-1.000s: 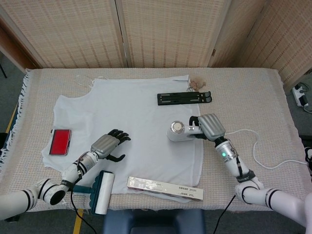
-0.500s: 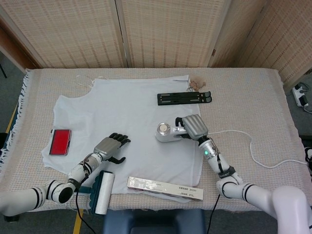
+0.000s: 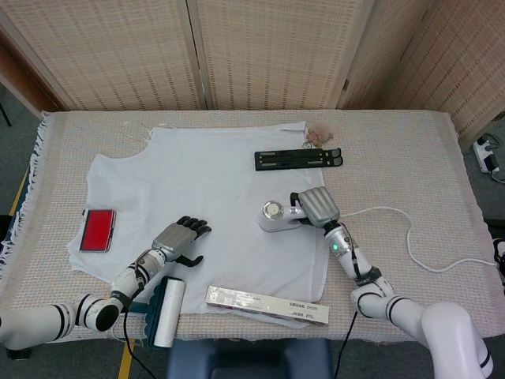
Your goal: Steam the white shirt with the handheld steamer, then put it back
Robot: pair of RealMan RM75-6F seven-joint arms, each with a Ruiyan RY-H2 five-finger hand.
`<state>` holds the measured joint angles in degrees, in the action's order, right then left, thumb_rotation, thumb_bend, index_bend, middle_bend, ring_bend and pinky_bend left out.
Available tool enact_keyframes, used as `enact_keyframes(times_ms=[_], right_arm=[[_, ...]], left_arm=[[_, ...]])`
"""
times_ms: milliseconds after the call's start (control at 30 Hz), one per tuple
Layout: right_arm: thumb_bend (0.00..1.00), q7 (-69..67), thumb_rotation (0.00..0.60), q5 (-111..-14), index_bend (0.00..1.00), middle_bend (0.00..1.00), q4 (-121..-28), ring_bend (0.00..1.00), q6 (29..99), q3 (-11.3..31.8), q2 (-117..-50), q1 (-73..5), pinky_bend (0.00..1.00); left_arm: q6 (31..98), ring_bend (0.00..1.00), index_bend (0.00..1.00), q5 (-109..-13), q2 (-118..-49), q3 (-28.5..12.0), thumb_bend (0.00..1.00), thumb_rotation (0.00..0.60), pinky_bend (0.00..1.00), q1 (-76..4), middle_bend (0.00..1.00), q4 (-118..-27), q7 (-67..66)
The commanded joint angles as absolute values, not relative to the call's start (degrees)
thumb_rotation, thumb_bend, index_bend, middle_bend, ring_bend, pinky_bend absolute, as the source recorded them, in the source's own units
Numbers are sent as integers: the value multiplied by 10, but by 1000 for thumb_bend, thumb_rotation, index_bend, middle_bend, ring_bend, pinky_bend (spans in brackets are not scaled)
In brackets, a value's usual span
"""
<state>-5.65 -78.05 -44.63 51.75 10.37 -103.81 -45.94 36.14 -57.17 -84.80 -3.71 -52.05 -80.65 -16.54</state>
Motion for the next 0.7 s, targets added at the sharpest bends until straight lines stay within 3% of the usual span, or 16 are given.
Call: enact_keyframes(times_ms=[33,233,500,700], right_arm=[[856,-60,600,-783,794,803,-429,731,522,97,-1030,-450,920],[857,-68,600,-786,794,802,-422,731,540,92,-1002,-429,921],[857,-138,600,-803,793,803,-522,731,589,113,-954,-426,920],[857,-126,600,-803,793,803,-519,731,571,121,-1001,-458,920]], left_arm=[[364,23,142,-570,-849,-35,442,365,0,-521,104,-807,-166],[369,23,144,-567,-846,-32,443,366,0,-522,104,-808,-166],[378,19,146,-576,-844,-30,444,368,0,-522,104,-812,-164],[382,19,146,-577,-843,-30,444,365,0,-523,104,-814,-165]])
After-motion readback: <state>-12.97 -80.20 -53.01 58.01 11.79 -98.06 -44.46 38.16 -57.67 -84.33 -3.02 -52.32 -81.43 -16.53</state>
